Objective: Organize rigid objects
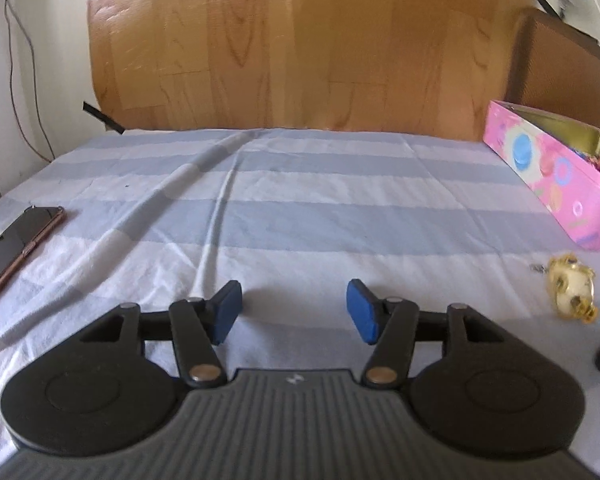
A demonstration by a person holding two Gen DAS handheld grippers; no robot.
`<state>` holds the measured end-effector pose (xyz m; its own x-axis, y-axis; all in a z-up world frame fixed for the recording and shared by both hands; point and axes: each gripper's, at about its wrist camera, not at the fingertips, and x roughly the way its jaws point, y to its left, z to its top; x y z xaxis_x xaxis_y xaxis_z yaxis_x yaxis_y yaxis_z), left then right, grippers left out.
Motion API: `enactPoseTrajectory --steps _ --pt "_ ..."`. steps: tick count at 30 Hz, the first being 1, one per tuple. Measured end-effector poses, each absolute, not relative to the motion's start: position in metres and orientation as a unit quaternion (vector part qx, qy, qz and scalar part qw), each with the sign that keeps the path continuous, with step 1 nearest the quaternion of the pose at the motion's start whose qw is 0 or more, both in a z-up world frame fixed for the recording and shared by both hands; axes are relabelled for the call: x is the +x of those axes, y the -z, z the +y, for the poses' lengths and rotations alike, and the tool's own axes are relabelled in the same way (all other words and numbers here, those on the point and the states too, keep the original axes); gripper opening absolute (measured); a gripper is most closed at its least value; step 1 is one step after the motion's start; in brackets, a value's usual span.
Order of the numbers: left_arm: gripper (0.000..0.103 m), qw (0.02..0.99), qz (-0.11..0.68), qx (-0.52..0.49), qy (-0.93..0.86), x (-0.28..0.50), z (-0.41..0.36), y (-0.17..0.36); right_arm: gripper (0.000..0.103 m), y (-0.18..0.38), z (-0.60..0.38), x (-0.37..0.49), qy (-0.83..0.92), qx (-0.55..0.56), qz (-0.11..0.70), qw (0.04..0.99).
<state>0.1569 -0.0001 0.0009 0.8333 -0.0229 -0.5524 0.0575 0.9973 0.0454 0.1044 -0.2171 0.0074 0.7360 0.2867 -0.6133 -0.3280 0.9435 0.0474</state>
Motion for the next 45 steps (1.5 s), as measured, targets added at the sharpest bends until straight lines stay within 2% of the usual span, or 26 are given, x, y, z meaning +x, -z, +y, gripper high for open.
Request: enactPoseTrajectory --steps 8,15,19,22,24,25,26,27,28,29,33,36,42,45 --pt "0.060 0.956 0.290 -0.023 0.042 0.140 -0.003 -0.003 0.032 -0.008 -0.222 0.086 -0.156 -0.029 0.307 0.938" --pt "0.060 0.927 0.311 -0.140 0.157 0.134 -0.022 -0.015 0.052 -0.016 -0.226 0.102 -0.157 -0.021 0.283 0.946" --pt "0.061 0.907 0.327 -0.150 0.220 0.141 -0.050 -0.022 0.058 -0.013 -0.224 0.120 -0.168 -0.035 0.292 0.941" --pt "0.072 0.889 0.347 -0.168 0.247 0.155 -0.065 -0.021 0.059 -0.012 -0.220 0.133 -0.181 -0.047 0.302 0.935" --pt "0.074 0.886 0.355 -0.170 0.246 0.161 -0.074 -0.018 0.061 -0.012 -0.215 0.142 -0.187 -0.063 0.304 0.932" --pt "0.073 0.887 0.356 -0.167 0.242 0.165 -0.078 -0.015 0.062 -0.012 -0.213 0.146 -0.193 -0.070 0.305 0.930" --pt "0.067 0.886 0.359 -0.168 0.242 0.169 -0.080 -0.012 0.062 -0.011 -0.210 0.151 -0.199 -0.076 0.306 0.928" --pt "0.055 0.882 0.363 -0.172 0.245 0.173 -0.081 -0.008 0.061 -0.010 -0.207 0.157 -0.207 -0.081 0.312 0.924" --pt "0.049 0.882 0.369 -0.170 0.239 0.174 -0.081 -0.004 0.053 -0.007 -0.204 0.162 -0.215 -0.080 0.323 0.918" --pt "0.044 0.885 0.369 -0.165 0.233 0.174 -0.080 -0.002 0.051 -0.007 -0.205 0.165 -0.216 -0.071 0.322 0.919" --pt "0.041 0.877 0.367 -0.187 0.249 0.169 -0.076 -0.006 0.048 -0.005 -0.217 0.161 -0.225 -0.040 0.310 0.923" --pt "0.040 0.885 0.334 -0.167 0.277 0.157 -0.093 -0.030 0.048 -0.013 -0.226 0.142 -0.207 -0.038 0.274 0.939" --pt "0.039 0.887 0.286 -0.106 0.348 0.156 -0.167 -0.077 0.048 -0.041 -0.274 0.107 -0.115 -0.031 0.156 0.981" --pt "0.040 0.877 0.288 -0.081 0.375 0.173 -0.213 -0.085 0.048 -0.045 -0.302 0.106 -0.053 -0.044 0.127 0.989"
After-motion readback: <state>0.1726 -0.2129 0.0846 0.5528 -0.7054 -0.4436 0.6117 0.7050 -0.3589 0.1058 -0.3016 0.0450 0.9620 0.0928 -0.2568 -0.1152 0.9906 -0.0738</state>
